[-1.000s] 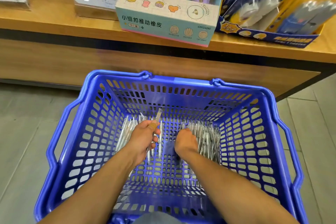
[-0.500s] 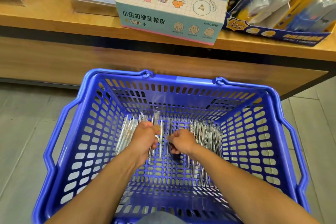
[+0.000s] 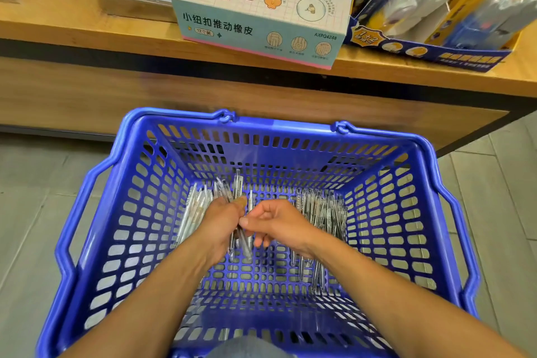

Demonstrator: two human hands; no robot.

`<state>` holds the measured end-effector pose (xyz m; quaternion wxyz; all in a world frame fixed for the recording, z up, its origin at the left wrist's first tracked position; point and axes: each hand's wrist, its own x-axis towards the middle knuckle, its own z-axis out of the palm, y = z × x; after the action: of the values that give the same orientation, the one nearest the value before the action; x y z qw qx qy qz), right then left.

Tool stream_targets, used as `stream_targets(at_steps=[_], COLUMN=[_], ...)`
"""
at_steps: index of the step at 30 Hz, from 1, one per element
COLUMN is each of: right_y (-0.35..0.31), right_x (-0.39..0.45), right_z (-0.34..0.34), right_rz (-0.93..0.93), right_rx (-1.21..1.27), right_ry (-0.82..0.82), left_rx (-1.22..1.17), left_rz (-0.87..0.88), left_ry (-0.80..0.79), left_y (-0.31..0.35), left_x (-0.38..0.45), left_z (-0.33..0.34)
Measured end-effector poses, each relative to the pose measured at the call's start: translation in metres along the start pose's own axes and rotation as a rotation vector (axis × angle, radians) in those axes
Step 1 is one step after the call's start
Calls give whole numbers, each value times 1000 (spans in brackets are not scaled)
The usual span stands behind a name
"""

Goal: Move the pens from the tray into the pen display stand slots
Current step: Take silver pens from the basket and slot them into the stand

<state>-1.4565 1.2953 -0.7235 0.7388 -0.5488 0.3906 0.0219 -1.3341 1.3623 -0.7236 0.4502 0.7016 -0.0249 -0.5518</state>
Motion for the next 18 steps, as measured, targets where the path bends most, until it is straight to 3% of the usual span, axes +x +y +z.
stream_targets(at_steps=[3,6,10,18], right_y=[12,38,59,69], right_x=[6,12,20,37], right_z=[-16,-34,-30,-19], right_rz=[110,271,389,430], right_rx=[-125,-571,-981,-1020], right_ry=[132,410,456,472], left_rx=[-56,-99,-82,-40], left_rz=[-9,-15,-21,-8], left_ry=[24,10,-7,-12], left_y=[0,0,0,-1], left_x=[2,2,2,3], left_z=[-1,-2,-3,-4])
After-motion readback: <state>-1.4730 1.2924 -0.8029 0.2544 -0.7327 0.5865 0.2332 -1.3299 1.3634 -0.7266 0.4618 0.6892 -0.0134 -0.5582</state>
